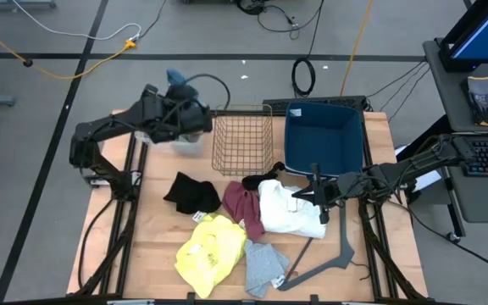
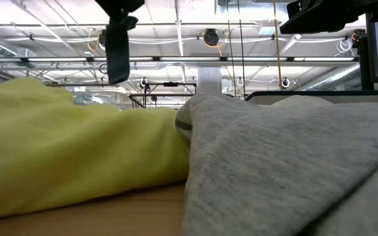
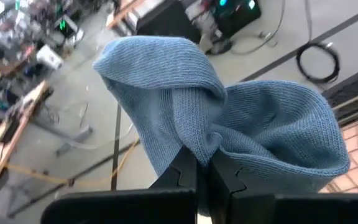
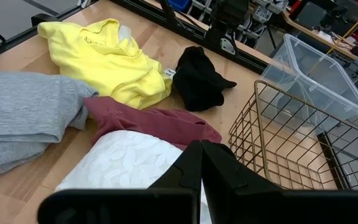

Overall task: Pick & Place Cloths
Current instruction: Put the blue sock into the transparent bin

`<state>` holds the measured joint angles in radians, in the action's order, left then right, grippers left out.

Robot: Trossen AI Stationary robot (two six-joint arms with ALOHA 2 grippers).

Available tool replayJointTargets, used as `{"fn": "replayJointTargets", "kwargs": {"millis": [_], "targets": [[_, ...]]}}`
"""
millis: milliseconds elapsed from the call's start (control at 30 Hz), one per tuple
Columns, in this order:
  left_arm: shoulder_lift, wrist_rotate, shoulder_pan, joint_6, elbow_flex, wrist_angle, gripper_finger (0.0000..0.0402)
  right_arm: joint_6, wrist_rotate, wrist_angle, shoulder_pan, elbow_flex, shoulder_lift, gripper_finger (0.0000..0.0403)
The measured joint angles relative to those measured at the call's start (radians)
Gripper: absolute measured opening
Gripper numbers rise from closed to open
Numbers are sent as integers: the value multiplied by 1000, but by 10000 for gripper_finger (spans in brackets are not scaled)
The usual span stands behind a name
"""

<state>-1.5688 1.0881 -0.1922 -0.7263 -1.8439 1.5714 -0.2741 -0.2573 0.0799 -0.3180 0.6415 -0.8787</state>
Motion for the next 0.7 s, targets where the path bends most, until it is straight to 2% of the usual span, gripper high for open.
{"fn": "replayJointTargets", "kwargs": {"millis": [267,433,600,700], "targets": [[5,-83,-151,51,0,-1,0,0,0,0,0,0,0,0],[5,-182,-232,77,0,-1,0,0,0,0,0,0,0,0],[5,-299,-280,98,0,0,0,0,0,0,0,0,0,0],[5,-327,-295,108,0,-1,0,0,0,0,0,0,0,0]]}}
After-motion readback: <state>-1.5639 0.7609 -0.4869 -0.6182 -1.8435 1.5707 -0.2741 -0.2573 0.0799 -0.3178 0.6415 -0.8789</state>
